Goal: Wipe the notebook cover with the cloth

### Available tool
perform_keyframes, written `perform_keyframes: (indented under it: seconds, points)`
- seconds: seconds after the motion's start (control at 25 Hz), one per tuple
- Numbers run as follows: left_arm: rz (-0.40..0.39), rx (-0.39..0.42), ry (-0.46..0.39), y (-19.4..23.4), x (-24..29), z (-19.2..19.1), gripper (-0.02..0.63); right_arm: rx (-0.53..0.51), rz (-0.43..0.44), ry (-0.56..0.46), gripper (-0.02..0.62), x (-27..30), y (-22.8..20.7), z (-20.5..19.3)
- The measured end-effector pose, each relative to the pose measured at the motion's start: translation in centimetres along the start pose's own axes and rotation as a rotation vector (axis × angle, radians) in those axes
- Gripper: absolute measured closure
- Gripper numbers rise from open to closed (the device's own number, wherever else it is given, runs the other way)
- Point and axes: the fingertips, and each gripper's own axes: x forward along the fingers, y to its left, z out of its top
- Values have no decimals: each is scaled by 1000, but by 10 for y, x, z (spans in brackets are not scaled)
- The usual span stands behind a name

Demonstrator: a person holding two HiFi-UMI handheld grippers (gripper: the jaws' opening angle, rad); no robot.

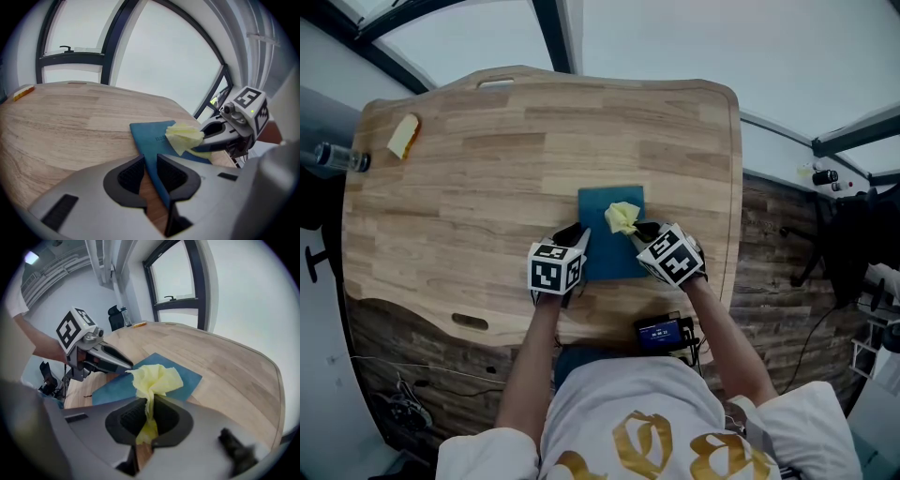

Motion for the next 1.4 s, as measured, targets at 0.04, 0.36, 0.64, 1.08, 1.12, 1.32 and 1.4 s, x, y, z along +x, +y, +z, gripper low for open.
perform_keyframes:
  seconds: [0.04,0.36,0.64,1.08,1.12,1.32,1.4]
  points:
    - [0,0,1,0,0,0,514,12,-12,-6,558,1,-4,2]
    - [1,0,0,0,0,0,514,42,-70,-23,558,5,-26,13]
    - [0,-1,-1,0,0,0,514,44,-112,-40,558,9,-35,22]
    - [5,4,-5,0,0,0,514,36,-120,-56,558,20,-34,34]
    - [6,5,-5,0,0,1,514,35,-112,-54,558,21,-31,35]
    - [5,4,-5,0,-1,0,514,16,-76,-44,558,26,-14,40]
    - [5,4,-6,1,-1,0,514,14,-70,-44,558,28,-9,39]
